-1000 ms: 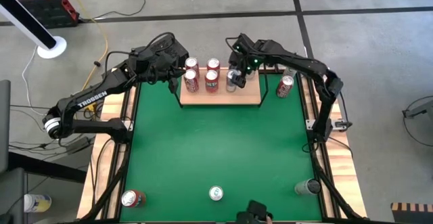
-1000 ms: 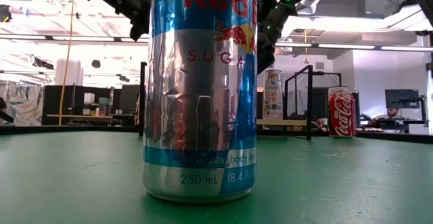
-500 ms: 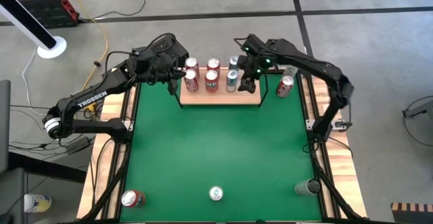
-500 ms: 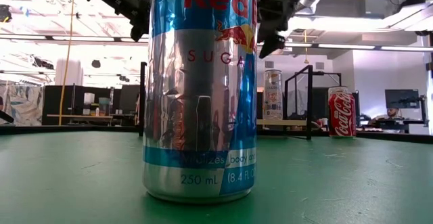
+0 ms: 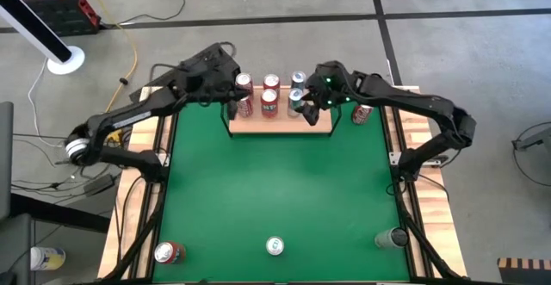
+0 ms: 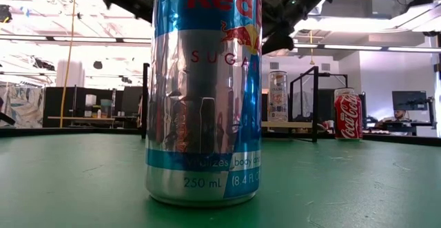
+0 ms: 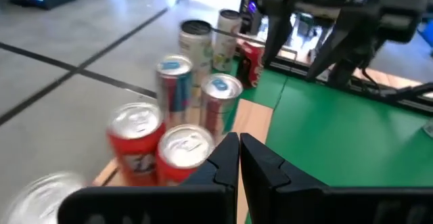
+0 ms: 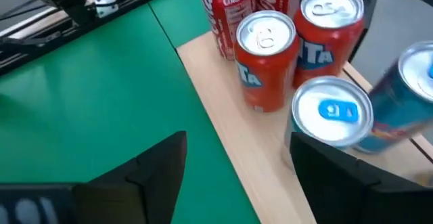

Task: Place canned beverage on shelf
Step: Put the top blue soda can on the shelf

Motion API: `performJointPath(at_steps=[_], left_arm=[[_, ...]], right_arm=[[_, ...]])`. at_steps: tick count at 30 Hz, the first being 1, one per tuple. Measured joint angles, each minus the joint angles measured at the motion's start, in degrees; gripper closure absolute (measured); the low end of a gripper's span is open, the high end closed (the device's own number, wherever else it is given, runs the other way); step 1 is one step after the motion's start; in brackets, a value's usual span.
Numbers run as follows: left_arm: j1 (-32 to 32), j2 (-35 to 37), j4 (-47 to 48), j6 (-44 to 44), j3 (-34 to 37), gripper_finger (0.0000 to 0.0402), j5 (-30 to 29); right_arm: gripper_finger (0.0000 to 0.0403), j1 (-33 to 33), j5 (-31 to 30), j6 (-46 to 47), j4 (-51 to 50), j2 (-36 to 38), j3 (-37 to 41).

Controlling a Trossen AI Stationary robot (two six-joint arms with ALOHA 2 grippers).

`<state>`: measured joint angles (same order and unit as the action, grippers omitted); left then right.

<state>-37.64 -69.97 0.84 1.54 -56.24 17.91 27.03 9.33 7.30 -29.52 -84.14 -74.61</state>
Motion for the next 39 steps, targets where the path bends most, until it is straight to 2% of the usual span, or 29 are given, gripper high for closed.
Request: performJointPath(at_steps=[5, 10, 13, 14, 19, 21, 30, 39], left_arm=[[2.1, -11.2, -0.4, -2.4, -8.0, 0.0402, 0.3], [3.5, -21.7, 1.3, -4.4, -17.6, 0.0402, 1.8], [3.6, -26.8, 5.7, -7.3, -23.5, 0.0402, 1.4], [3.5, -28.4, 7.3, -8.3, -25.3, 0.0402, 1.3], [3.5, -33.9, 12.8, -11.5, -31.4, 0.0402, 0.9], [3.5, -34.7, 13.9, -11.4, -32.1, 0.0402, 0.8], [4.2, -35.1, 14.5, -14.6, -32.2, 0.0402, -3.5], [6.3, -37.3, 14.7, -16.8, -32.2, 0.0402, -6.8]], right_arm=[[0.0175, 0.4, -3.4, 0.1, -3.9, 2.7, 0.0], [0.0293, 3.2, -3.7, -3.0, -4.0, 3.4, 0.3], [0.0372, 5.9, -3.2, -4.9, -1.5, 3.4, 3.0], [0.0384, 7.0, -2.4, -5.2, 0.4, 3.3, 4.4], [0.0378, 13.6, 6.5, -2.4, 10.4, 3.3, 11.4], [0.0383, 15.1, 8.1, -2.4, 13.4, 3.3, 13.2], [0.0388, 15.3, 8.7, -3.2, 19.8, 0.0, 14.1], [0.0387, 15.3, 7.1, -2.8, 20.2, -1.4, 14.1]])
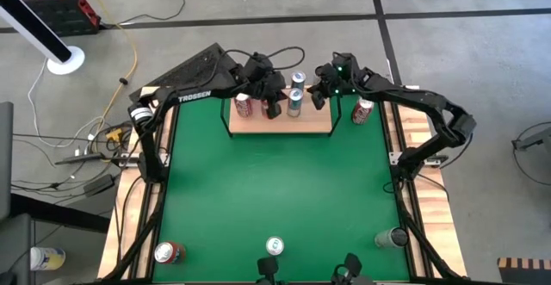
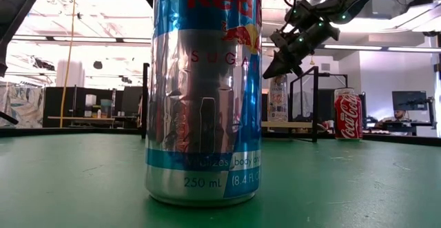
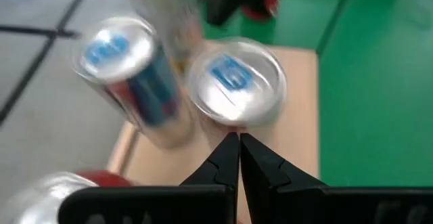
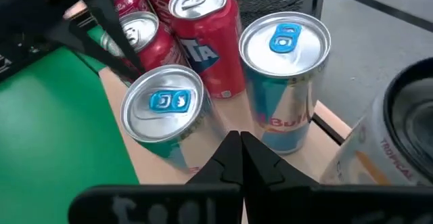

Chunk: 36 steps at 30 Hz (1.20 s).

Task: Place canned beverage on shelf
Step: Put the top blue soda can on the shelf

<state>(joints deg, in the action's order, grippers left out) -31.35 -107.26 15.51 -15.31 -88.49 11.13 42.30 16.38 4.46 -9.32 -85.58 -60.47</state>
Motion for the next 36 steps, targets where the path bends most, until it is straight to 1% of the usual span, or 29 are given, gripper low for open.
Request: performJointPath(at_steps=[7, 11, 25, 36], left_arm=[[0.7, -0.9, -0.2, 0.0, 0.1, 0.0402, -0.2], [0.7, -0.8, -0.5, 0.0, 0.1, 0.0402, -1.7], [0.6, -0.8, -3.2, 0.5, 0.1, 0.0402, -1.0], [0.6, -0.9, -3.5, 0.5, 0.1, 0.0402, -1.0]], right_arm=[[0.0386, 0.0, 0.0, -0.3, 0.2, 0.0, 0.0], [0.0386, -0.5, 0.0, -0.3, 0.1, 0.0, 0.0], [0.0385, -1.4, 0.0, 0.0, -0.3, 0.0, 0.0], [0.0384, -2.2, -0.1, 1.0, -0.6, 0.0, -0.1]])
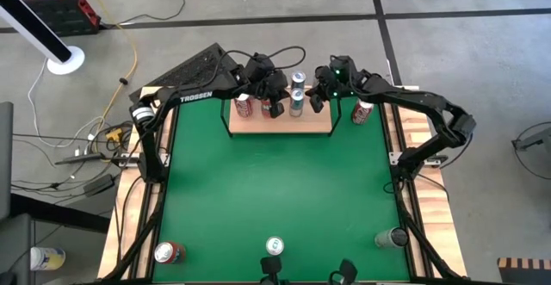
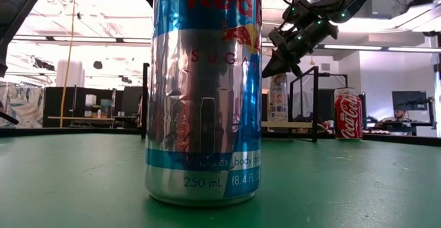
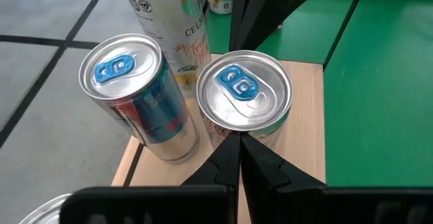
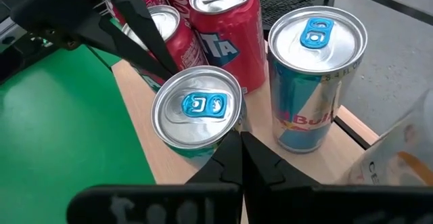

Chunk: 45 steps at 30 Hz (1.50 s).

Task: Place canned beverage on shelf
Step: Put the top blue soda can on the shelf

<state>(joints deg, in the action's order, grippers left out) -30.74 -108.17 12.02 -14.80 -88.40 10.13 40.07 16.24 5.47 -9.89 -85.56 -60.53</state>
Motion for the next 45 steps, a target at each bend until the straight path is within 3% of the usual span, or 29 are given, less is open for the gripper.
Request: performJointPath(at_steps=[29, 39, 45], left_arm=[[-1.5, -0.8, -3.2, 2.0, 0.0, 0.0402, -3.2], [-1.6, 0.2, -2.3, 3.5, 0.0, 0.0402, -2.9], [-1.7, 2.7, -2.5, 2.8, 0.0, 0.0402, -2.0]], right_arm=[[0.0384, -1.1, -1.4, 1.4, -1.5, 0.1, -0.1], [0.0384, -0.6, -2.6, -0.4, -8.8, 3.1, -2.0], [0.0384, -4.3, -1.4, -0.7, -9.6, 3.8, -2.1]])
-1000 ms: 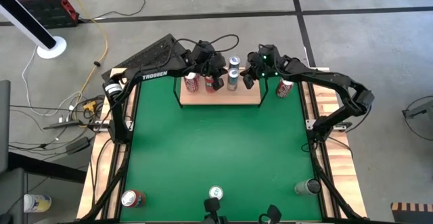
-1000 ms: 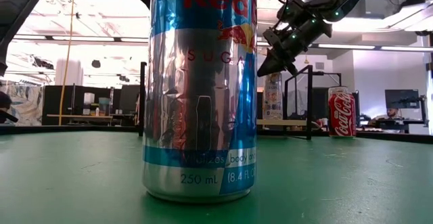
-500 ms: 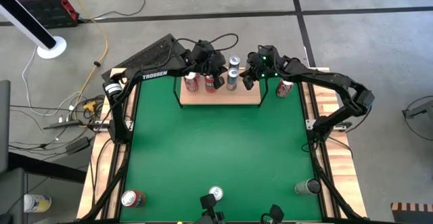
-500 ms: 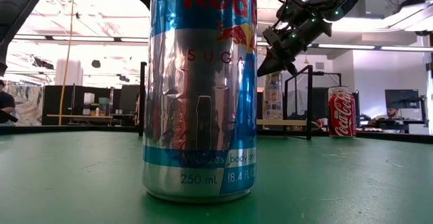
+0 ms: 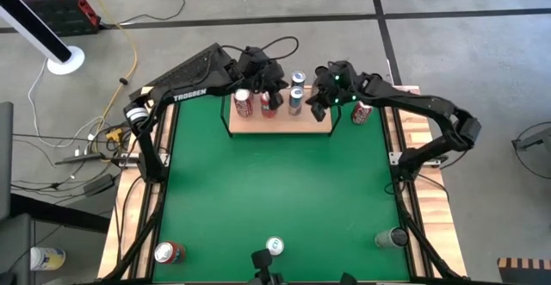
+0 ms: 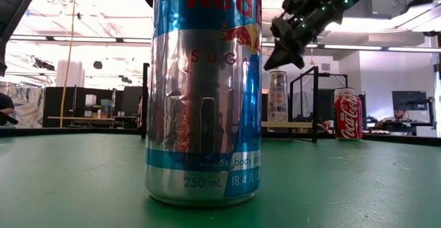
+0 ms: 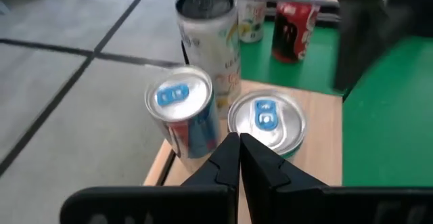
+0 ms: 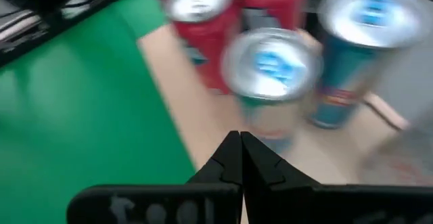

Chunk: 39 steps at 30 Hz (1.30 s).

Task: Place canned beverage on shelf
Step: Put the top blue soda can on the shelf

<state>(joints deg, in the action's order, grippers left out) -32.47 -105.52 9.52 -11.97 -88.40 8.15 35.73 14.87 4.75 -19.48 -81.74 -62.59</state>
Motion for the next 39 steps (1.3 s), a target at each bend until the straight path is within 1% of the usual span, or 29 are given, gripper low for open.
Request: performJointPath(at_steps=[2, 6, 8, 13, 16, 20, 26, 31, 39], left_arm=[[0.0, 0.6, 0.2, -0.8, 0.0, 0.0402, 0.2], [0.0, 0.7, 3.8, -1.0, 0.0, 0.0402, 1.3], [0.0, 0.6, 5.0, -1.8, 0.0, 0.0402, 1.7], [0.7, 0.5, 5.2, -3.8, 0.4, 0.0402, 2.1], [1.1, 0.5, 5.6, -5.4, 0.4, 0.0402, 3.6], [1.9, 0.5, 6.0, -7.3, 0.4, 0.0402, 3.2], [2.1, 0.4, 6.1, -7.4, 0.4, 0.0402, 3.6], [2.0, 0.4, 3.9, -7.3, 0.4, 0.0402, 3.6], [2.0, 0.4, 5.1, -8.0, 0.5, 0.0402, 3.9]], right_arm=[[0.0384, -1.8, -0.4, 0.0, 0.5, 0.0, 0.0], [0.0384, -4.4, -5.7, 0.6, 2.3, -0.1, 0.0], [0.0384, -4.5, -7.0, 1.8, 2.4, -0.1, 0.0], [0.0384, -3.9, -7.5, 2.4, 1.6, -0.1, 0.0], [0.0384, -3.7, -7.5, 2.8, 2.1, -0.1, 0.0], [0.0384, -3.0, -7.5, 3.5, 2.1, -0.1, 0.0], [0.0384, -2.9, -7.5, 3.5, 2.5, -0.1, 0.0], [0.0384, -2.3, -7.9, 3.4, 2.5, -0.1, 0.0], [0.0384, -1.7, -7.9, 3.8, 2.4, -0.1, 0.0]])
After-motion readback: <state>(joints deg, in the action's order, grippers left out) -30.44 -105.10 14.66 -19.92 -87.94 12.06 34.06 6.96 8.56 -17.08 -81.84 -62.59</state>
